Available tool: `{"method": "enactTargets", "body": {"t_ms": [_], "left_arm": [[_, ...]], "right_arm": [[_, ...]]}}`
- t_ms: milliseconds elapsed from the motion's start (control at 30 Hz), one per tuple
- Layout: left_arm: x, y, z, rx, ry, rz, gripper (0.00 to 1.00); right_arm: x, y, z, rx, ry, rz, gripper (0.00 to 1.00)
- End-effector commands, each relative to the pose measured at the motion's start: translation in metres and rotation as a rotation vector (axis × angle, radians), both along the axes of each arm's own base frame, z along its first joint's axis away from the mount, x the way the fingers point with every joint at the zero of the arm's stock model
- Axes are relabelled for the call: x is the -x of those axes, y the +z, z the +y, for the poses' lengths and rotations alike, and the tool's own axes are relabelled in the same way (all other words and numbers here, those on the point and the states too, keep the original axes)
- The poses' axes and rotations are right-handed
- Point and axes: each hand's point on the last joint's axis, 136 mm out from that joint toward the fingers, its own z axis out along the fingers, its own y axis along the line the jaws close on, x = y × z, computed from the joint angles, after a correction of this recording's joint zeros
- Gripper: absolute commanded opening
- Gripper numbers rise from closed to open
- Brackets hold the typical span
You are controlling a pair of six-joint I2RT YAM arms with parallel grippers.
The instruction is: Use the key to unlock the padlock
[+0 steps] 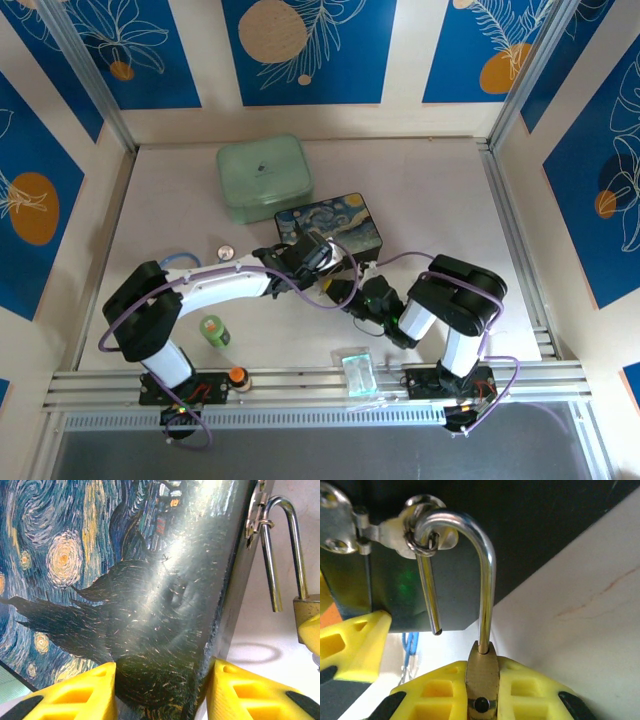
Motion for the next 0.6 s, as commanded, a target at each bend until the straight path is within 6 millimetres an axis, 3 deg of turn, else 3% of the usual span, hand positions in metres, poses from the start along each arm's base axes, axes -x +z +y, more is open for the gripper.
{"method": "enactTargets", "body": {"t_ms": [0,567], "left_arm": [[0.045,-0.061,0.041,-0.191,-0.027,0.219,0.42],[0.053,-0.068,0.041,-0.26,-0.085,0.197,0.41]], "right_arm": [[-0.013,0.028,-0.002,-0.104,-0.052,-0.061,0.05],[-0.036,0.035,-0.029,-0.218,-0.195,0.026,0.05]]}}
